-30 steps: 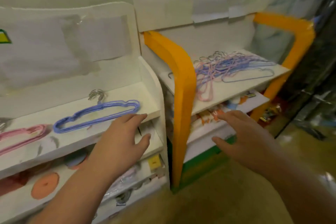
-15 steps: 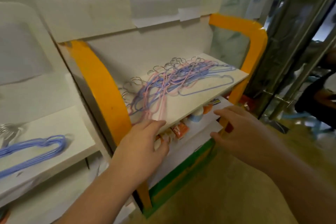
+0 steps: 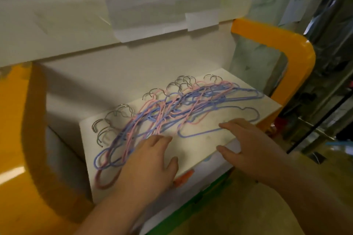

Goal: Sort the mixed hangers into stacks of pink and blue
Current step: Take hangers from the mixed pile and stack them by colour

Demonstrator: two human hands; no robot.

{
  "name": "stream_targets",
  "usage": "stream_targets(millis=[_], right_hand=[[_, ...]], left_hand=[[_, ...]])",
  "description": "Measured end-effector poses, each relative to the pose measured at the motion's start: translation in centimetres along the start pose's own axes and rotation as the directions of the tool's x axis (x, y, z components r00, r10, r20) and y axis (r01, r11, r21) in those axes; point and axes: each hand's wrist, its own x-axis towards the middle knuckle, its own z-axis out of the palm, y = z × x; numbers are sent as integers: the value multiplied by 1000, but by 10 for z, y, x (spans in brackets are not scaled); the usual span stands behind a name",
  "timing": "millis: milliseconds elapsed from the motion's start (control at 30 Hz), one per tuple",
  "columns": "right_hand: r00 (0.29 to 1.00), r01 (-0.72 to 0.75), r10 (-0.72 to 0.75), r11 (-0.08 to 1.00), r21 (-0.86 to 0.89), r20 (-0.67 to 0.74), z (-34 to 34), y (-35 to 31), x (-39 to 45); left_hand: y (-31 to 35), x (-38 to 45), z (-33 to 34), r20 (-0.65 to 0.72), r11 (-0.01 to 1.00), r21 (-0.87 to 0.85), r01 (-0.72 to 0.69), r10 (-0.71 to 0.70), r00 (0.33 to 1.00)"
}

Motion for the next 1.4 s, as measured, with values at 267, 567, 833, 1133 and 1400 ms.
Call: stream_targets(millis=[267, 567, 833, 1133, 1400], right_hand=[[965, 239, -245, 968, 72, 91, 5, 53, 91], [851, 458, -478, 878, 138, 218, 15, 93, 152], [793, 571, -573, 818, 75, 208, 12, 101, 192], [549, 810, -738, 585, -32, 393, 39, 38, 260], [501, 833, -766, 553, 16, 402, 31, 36, 268]], left_hand=[[-31, 80, 17, -139, 922, 73, 381, -369, 919], [-29, 110, 12, -66, 811, 160, 563, -560, 826], [3, 96, -5, -235, 776, 67, 627, -598, 766], [26, 67, -2, -246, 757, 9, 654, -632, 735], [44, 58, -4, -324, 740, 2, 673, -636, 700]])
